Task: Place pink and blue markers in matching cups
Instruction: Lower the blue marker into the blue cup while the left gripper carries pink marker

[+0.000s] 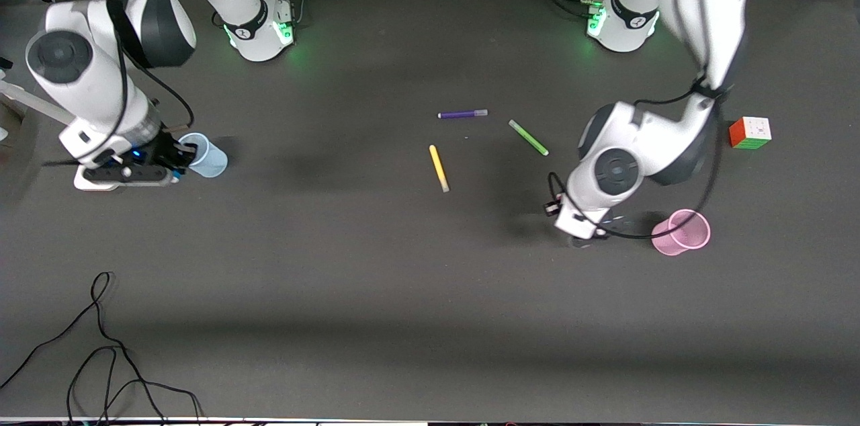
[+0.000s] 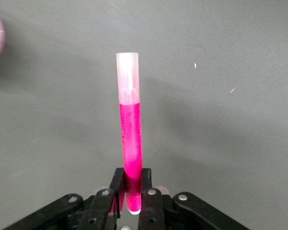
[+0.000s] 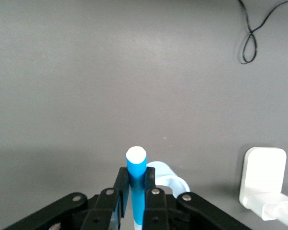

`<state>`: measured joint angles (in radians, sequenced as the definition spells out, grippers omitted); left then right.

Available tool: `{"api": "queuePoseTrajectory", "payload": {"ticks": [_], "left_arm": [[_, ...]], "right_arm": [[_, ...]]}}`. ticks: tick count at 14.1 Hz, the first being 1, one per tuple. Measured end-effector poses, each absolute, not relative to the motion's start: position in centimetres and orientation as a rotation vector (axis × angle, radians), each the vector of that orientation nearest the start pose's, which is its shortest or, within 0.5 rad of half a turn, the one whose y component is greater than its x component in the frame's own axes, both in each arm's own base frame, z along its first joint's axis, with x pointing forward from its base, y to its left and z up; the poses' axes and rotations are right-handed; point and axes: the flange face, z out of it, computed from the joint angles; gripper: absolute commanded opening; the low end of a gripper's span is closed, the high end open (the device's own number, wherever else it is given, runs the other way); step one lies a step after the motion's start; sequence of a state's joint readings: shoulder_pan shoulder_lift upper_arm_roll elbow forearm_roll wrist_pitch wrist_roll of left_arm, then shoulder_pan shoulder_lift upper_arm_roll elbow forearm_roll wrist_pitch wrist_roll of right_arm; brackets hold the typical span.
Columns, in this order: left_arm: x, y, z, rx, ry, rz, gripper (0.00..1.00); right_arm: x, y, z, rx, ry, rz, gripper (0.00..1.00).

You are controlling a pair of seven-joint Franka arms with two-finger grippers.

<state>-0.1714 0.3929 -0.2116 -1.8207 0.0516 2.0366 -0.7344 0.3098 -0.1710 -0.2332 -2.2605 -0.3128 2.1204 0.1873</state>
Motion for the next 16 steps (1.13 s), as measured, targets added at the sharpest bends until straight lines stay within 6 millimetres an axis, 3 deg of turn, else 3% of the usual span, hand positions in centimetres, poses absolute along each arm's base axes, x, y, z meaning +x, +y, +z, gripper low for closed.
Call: {"api": "queuePoseTrajectory", "payload": {"ticks": [2,4,7,9,11,16], "left_arm": [[58.1,-19.1,37.6,-3.047,-0.399,0.344,0.02],[58.0,-14.0,42.5,-3.067,-0.277,0.423,0.02],[57.7,-5.7,45.9,-3.107,-0.095,0.542,0.02],[57.7,-1.2,46.1,-3.137,0.011,0.593,0.02],[57.6,2.0,44.8,-3.132,0.106,0.659,0.02],[59.0,3.3,38.9,-3.079,0.164,0.815,0.04]], "right_arm": [[47.3,-0.3,41.8,-3.362,-0.119,-0.161,0.0],[45.4,-2.4,38.7,-3.344,-0.138,-0.228,0.0],[43.1,-5.1,34.6,-3.326,-0.174,-0.321,0.0],[41.9,-5.8,33.0,-3.3,-0.165,-0.352,0.0],[41.3,-5.8,32.1,-3.281,-0.163,-0.375,0.0],[40.2,-6.5,29.4,-3.256,-0.199,-0.442,0.0]]}}
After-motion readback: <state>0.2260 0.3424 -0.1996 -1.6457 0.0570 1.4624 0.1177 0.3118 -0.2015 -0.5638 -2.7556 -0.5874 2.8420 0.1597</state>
